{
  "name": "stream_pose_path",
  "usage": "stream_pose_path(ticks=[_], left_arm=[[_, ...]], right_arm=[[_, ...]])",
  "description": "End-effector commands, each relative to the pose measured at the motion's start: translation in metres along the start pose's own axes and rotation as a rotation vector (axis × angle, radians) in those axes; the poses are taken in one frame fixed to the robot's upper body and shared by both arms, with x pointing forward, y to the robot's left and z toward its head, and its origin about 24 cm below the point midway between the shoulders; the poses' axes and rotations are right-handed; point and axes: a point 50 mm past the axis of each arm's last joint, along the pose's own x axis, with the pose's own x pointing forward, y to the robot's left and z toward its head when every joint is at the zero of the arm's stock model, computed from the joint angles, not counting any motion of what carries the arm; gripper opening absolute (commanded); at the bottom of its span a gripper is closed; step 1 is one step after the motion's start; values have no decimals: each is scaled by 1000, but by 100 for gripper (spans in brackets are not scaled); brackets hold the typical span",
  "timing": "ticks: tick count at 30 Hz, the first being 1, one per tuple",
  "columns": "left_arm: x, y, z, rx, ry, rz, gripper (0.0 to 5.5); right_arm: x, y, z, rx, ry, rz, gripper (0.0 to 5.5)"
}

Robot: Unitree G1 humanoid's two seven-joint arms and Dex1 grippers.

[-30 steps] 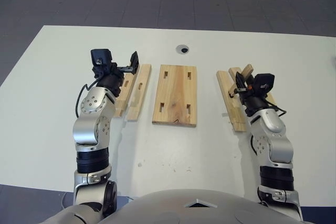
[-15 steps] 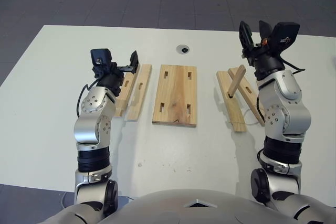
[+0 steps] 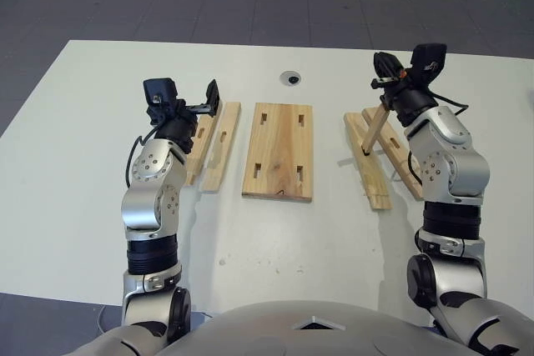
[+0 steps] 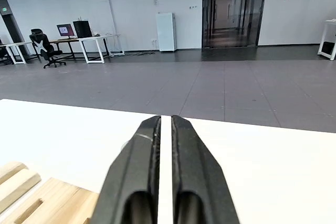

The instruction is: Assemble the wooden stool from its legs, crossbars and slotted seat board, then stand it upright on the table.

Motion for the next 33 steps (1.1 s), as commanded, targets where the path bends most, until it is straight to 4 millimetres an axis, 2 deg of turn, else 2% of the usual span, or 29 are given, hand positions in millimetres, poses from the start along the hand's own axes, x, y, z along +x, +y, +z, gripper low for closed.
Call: stream_pose_path(ticks=[1, 7, 13, 16, 19, 24, 26, 29, 33], left_arm=[[-1, 1, -3, 5, 4, 14, 540], [-2, -1, -5, -2, 6, 19, 540], [-3, 0, -6, -6, 3, 31, 540], [-3, 0, -6, -6, 0, 33, 540], [-3, 1, -5, -4, -1, 36, 540], [-3, 1, -5, -6, -2, 38, 540], [-4, 1, -5, -3, -1, 39, 540], [-5, 2, -7, -5, 6, 46, 540], [-6, -1, -9, -17, 10, 44, 540]], right_arm=[[0, -1, 4, -19, -19, 0, 2], [1, 5, 12, -104, -53, 42, 2], [9, 13, 47, -181, -178, 76, 2], [10, 12, 53, -121, -195, 58, 2], [8, 13, 39, -105, -140, 70, 2], [-13, 0, -31, -72, 133, 35, 2], [-23, -3, -47, -98, 200, 30, 2], [-24, -3, -45, -90, 184, 21, 2], [-18, 0, -26, -28, 75, 30, 2]])
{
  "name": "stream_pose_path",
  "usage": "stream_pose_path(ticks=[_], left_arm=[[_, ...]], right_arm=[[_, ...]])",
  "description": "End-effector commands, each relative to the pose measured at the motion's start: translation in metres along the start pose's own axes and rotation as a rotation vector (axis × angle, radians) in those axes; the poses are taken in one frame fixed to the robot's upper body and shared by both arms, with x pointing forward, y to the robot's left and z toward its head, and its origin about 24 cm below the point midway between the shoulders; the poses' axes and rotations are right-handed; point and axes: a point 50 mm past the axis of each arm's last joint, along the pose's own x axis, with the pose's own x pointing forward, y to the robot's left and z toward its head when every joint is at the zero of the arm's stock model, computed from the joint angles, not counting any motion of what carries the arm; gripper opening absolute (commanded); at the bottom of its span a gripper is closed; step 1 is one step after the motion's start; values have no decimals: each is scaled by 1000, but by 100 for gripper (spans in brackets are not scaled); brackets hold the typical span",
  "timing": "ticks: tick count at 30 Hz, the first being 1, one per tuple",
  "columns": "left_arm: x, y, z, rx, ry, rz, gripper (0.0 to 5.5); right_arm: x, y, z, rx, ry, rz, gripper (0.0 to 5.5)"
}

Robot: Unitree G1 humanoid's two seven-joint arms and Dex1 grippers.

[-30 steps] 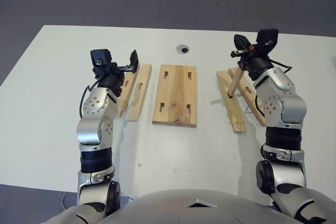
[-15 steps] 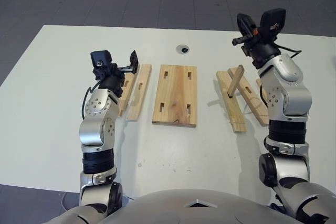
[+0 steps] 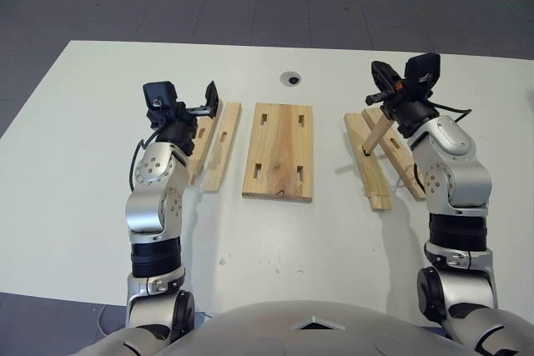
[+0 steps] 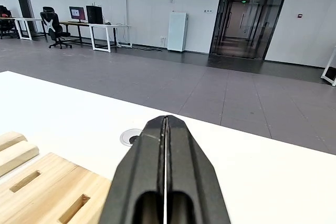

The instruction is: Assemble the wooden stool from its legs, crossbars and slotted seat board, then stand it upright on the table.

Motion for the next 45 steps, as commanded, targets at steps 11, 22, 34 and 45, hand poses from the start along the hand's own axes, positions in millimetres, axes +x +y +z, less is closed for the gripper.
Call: stream_pose_path(ticks=[11, 22, 34, 45], left_arm=[[-3, -4, -4, -11, 15, -2, 540], [-4, -3, -4, -9, 19, -4, 540], [-10, -8, -9, -34, 33, -7, 540], [-8, -4, -6, -30, 25, 4, 540]], right_arm=[[9, 0, 61, 99, -235, 11, 2], [-6, 1, -12, 87, 98, 43, 2], [-9, 0, 32, 163, -168, 55, 2], [0, 9, 60, 93, -234, 119, 2]])
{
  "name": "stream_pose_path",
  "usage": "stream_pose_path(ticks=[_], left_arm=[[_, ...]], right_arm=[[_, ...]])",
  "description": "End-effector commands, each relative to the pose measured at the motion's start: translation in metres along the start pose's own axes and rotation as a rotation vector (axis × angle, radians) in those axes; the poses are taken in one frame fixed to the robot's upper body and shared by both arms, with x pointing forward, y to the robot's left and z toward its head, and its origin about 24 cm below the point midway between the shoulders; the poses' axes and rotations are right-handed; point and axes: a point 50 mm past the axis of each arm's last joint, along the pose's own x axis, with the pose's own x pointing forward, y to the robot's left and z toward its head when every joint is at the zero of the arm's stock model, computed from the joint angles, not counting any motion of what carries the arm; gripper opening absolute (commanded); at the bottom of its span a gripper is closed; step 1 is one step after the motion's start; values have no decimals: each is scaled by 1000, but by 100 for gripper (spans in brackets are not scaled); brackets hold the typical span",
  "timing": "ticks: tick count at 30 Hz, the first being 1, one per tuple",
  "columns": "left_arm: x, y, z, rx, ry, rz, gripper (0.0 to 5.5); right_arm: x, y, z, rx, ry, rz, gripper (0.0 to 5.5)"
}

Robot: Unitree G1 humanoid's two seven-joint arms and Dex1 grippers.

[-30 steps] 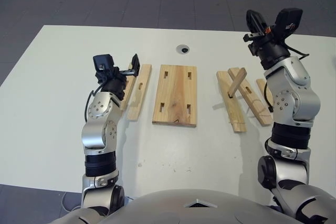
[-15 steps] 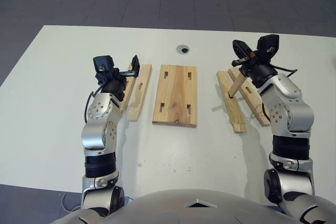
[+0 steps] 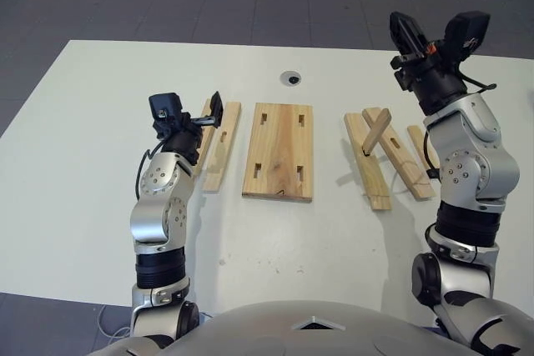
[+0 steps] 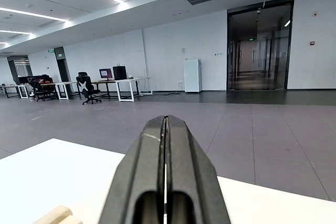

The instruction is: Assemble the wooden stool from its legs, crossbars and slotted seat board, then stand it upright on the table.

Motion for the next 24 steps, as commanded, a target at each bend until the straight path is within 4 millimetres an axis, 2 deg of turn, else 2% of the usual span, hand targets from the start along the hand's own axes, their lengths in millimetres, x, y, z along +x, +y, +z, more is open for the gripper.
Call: stream_pose_path(ticks=[1, 5, 6, 8, 17, 20, 24], left_arm=[[2, 1, 2, 1, 2, 6, 540], [1, 0, 3, -8, -4, 15, 540], [0, -1, 3, -10, -4, 15, 540], [-3, -3, 0, -22, 2, 17, 540], [-8, -16, -9, -55, 32, -16, 540], [-7, -17, -9, -54, 35, -25, 540], [-5, -15, -7, -46, 28, -23, 540]], right_arm=[[-2, -1, -16, -25, 83, 18, 2], [-31, -21, -75, -11, 375, -43, 2], [-39, -23, -85, -15, 424, -37, 2], [-46, -24, -91, -4, 437, -35, 2], [-32, -20, -51, 88, 147, -89, 2], [-23, -18, -30, 85, 53, -100, 2], [-7, -3, 2, 51, -46, -37, 2]])
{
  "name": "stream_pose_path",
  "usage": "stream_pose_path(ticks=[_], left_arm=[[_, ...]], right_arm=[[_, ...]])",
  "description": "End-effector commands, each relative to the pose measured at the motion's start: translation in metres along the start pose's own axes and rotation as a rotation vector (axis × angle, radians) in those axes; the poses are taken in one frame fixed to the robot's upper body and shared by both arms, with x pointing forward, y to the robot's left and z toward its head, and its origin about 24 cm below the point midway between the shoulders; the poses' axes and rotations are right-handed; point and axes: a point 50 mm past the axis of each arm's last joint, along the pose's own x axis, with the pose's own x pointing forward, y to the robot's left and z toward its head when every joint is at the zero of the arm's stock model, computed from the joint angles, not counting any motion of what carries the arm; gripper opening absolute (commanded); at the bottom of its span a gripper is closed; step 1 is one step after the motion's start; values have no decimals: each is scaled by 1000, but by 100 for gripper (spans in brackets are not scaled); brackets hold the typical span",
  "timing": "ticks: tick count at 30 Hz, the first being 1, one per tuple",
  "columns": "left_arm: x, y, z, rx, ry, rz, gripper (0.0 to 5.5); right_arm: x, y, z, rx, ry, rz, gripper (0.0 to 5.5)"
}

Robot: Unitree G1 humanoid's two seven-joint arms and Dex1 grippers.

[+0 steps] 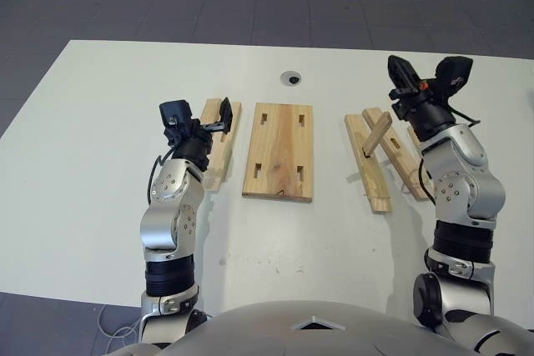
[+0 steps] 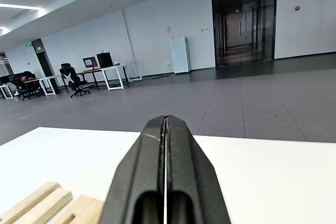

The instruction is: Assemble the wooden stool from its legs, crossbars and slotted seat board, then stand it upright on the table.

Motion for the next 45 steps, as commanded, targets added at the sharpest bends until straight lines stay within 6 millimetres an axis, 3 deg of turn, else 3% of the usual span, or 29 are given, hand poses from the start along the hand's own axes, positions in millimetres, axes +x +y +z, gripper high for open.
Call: stream_pose_path(ticks=[1, 4, 6, 8, 11, 12, 14, 24, 28, 31, 37, 40, 45], left_arm=[[2, 2, 3, 7, 2, -4, 540], [2, 3, 6, 13, -7, 0, 540], [2, 4, 6, 12, -9, 1, 540], [1, 4, 6, 10, -9, 9, 540], [-1, 2, 5, 7, -6, 8, 540], [-1, 1, 4, 5, -4, 5, 540], [-1, 1, 4, 1, -2, 5, 540], [-7, -11, -3, -31, 16, -34, 540], [-6, -10, -3, -21, 17, -45, 540], [-7, -10, -2, -17, 17, -47, 540], [-8, 3, 1, 12, 13, -23, 540], [-7, 15, 0, 34, 23, 5, 540], [-4, 19, 0, 44, 23, 11, 540]], right_arm=[[14, 22, 36, -29, -115, 84, 2], [18, 30, 43, -37, -129, 110, 2], [19, 29, 36, -39, -100, 105, 2], [15, 21, 7, -35, 18, 83, 2], [-10, 2, -57, -76, 322, 55, 2], [-22, -2, -72, -86, 401, 55, 2], [-33, -5, -80, -135, 449, 63, 2], [-11, -2, -16, -51, -8, -33, 2], [-2, 4, 21, -60, -152, -55, 55], [-5, 9, 34, -59, -162, -15, 103], [-48, -7, 15, -99, 35, 21, 212], [-63, -3, 2, -78, 115, 60, 266], [-93, 2, -26, -89, 323, 97, 350]])
